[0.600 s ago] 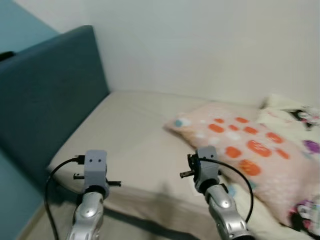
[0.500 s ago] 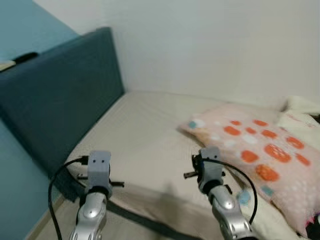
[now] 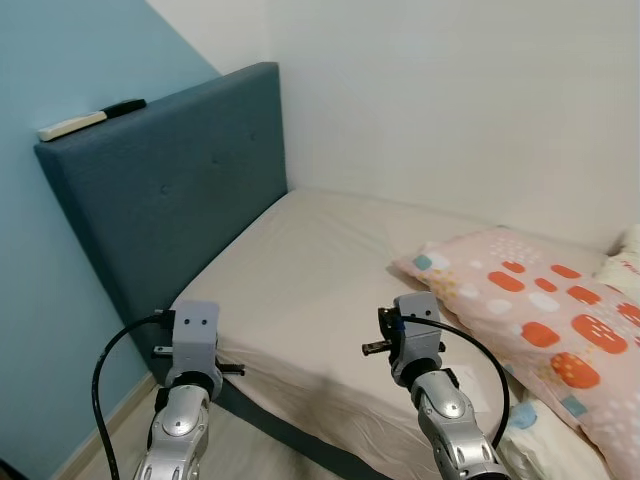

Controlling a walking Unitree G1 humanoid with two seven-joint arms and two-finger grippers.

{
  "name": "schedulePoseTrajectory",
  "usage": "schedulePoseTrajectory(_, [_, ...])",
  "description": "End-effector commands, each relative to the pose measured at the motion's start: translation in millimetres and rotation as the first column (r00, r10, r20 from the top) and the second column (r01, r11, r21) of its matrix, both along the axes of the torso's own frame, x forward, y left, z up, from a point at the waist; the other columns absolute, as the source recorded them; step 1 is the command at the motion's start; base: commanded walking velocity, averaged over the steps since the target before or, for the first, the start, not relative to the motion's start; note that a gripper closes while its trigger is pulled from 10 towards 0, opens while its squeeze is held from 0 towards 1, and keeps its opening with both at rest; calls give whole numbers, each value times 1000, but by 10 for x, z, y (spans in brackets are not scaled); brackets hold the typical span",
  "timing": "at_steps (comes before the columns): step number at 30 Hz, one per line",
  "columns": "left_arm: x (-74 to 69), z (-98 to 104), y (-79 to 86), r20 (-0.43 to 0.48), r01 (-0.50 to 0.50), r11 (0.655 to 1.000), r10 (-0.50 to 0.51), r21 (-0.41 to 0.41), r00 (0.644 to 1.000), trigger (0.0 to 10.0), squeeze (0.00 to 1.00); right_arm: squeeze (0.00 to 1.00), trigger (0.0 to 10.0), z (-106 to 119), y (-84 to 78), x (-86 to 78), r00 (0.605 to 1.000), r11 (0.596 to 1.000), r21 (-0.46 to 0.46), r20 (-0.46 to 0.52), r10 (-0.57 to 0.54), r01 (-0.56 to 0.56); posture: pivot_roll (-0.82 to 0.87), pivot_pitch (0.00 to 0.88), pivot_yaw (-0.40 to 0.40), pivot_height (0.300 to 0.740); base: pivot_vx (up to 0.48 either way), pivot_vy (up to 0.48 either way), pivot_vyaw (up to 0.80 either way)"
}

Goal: Clean up the room

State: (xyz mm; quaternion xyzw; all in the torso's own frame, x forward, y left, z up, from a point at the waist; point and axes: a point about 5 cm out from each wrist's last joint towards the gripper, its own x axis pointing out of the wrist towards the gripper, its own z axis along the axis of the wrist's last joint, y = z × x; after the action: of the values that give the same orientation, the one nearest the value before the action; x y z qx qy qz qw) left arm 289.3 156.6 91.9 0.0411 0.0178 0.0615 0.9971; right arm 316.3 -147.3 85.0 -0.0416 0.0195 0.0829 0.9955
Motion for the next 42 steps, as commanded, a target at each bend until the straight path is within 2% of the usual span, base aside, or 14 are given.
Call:
schedulePoseTrajectory(1, [-7, -1, 30, -10, -3, 1000, 4, 26, 1000, 10000, 0, 0, 10000, -26, -7, -20, 1000, 1000, 12, -6, -8, 8, -15, 58, 20, 712, 0, -480, 0])
schedulePoseTrajectory(15, [-1, -8, 39, -17, -19, 1000, 19, 14, 1000, 10000, 0, 0, 10000, -26, -15, -18, 1000, 1000, 11, -7, -11, 12, -19, 60, 21, 712, 0, -480, 0])
schedulePoseTrajectory(16, [0, -24, 34, -28, -19, 1000, 18, -14, 999, 10000, 0, 0, 10000, -25, -22, -16, 1000, 1000, 11, -7, -13, 13, -19, 60, 21, 712, 0, 0, 0])
schedulePoseTrajectory(27, [7, -53, 38, -54, -16, 1000, 16, -13, 998, 10000, 0, 0, 10000, -22, -31, -14, 1000, 1000, 9, -6, -16, 16, -23, 62, 22, 712, 0, 412, 0])
schedulePoseTrajectory(42, [12, -29, -6, -34, -8, 1000, 8, -8, 999, 10000, 0, 0, 10000, -28, -80, 1, 999, 999, 12, -21, -49, 49, -27, 57, 20, 712, 0, 0, 0])
